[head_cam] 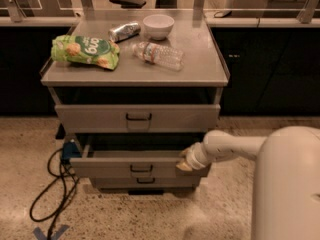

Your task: Open middle drawer

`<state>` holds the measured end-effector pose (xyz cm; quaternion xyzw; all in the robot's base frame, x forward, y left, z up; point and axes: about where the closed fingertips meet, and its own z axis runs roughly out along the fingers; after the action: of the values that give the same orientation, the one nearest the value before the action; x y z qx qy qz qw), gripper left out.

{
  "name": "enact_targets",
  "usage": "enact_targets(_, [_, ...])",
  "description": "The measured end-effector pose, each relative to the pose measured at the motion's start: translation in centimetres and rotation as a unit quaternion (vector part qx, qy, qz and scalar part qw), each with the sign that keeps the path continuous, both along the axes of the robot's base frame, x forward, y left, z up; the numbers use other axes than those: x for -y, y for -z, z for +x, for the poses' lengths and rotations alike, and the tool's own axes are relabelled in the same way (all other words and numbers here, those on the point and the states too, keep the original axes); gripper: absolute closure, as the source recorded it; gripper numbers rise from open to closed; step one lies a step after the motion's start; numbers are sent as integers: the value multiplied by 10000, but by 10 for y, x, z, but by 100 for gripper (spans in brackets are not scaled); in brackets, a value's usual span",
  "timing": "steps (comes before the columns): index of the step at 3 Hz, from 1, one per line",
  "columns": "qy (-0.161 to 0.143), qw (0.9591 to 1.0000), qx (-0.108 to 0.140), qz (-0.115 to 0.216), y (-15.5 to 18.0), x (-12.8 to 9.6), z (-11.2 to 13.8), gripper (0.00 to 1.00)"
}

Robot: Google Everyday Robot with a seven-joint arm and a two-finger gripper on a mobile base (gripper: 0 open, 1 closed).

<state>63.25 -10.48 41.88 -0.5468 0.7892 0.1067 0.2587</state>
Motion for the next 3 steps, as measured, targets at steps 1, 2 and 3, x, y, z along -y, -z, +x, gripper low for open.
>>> enact_targets(1, [-11,10000,22,-5,-3,0,-1,100])
enact_targets(2, [1,10000,76,27,-5,2,-22,100])
enact_targets(3, [1,10000,76,27,-5,2,-23,100])
